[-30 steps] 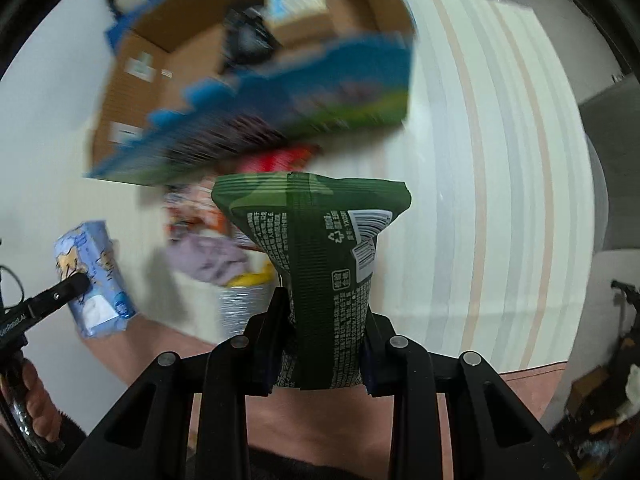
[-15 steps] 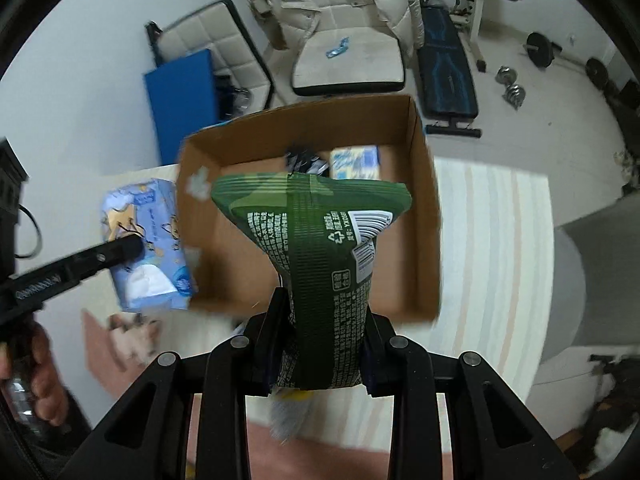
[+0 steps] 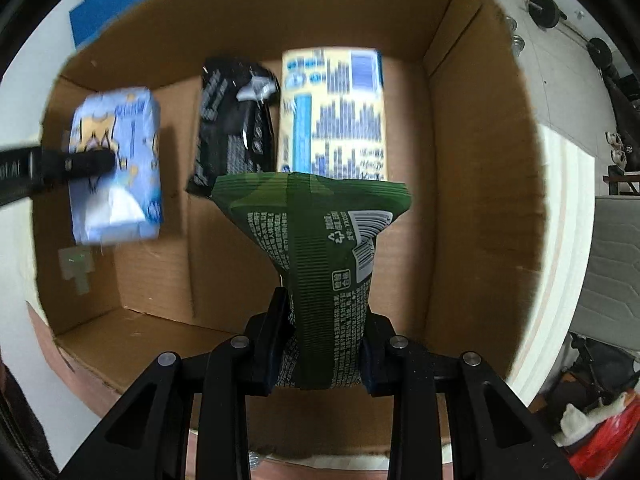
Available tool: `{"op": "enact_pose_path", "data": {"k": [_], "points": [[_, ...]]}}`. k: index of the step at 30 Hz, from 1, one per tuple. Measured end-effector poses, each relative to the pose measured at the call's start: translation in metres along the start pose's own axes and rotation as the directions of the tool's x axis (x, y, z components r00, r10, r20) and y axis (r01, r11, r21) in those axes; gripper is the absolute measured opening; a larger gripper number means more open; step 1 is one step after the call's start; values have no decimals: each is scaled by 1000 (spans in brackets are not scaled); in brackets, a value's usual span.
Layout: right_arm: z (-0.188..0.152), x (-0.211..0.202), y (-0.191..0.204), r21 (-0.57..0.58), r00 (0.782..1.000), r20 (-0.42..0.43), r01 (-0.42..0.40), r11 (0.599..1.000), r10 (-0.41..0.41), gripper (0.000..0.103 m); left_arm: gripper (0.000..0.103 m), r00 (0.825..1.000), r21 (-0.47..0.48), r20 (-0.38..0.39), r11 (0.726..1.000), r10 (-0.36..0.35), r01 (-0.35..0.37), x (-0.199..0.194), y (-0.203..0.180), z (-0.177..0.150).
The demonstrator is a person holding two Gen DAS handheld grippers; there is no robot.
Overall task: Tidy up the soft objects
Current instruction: 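Lift both items into the box and release them, then grasp the panda snack bag with the left gripper while the right grasps the red bag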
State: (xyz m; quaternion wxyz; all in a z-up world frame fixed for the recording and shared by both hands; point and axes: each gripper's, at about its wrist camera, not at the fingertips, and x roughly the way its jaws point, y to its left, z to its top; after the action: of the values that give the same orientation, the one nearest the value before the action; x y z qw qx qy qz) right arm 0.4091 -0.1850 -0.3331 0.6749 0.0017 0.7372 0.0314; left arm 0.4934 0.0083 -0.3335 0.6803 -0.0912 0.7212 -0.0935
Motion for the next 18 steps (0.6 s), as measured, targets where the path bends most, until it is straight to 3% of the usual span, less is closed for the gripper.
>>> {"op": "enact_pose_path", "data": {"k": [9,12,15,17,18], "points": [[9,32,1,3,997,-73,23,1000,-23,33,14,996,-1,-56,998,63,-63,21,-2,28],[12,29,0,19,997,-76,20,1000,-19,36,26,995,-34,-64,996,80,-82,16,0,32],[10,15,-2,23,998,-55,10,1000,-8,66,44,996,-23,-14,996,91,-91,-2,-4,31],[9,5,0,11,999,-37,14,1000,-14,71,68,994,2,27,994,106,-106,-17,-10,25],[8,0,0,8,999,-31,22,1000,-22,72,73,992,15,43,993,119,-120,-22,-13,21]]}}
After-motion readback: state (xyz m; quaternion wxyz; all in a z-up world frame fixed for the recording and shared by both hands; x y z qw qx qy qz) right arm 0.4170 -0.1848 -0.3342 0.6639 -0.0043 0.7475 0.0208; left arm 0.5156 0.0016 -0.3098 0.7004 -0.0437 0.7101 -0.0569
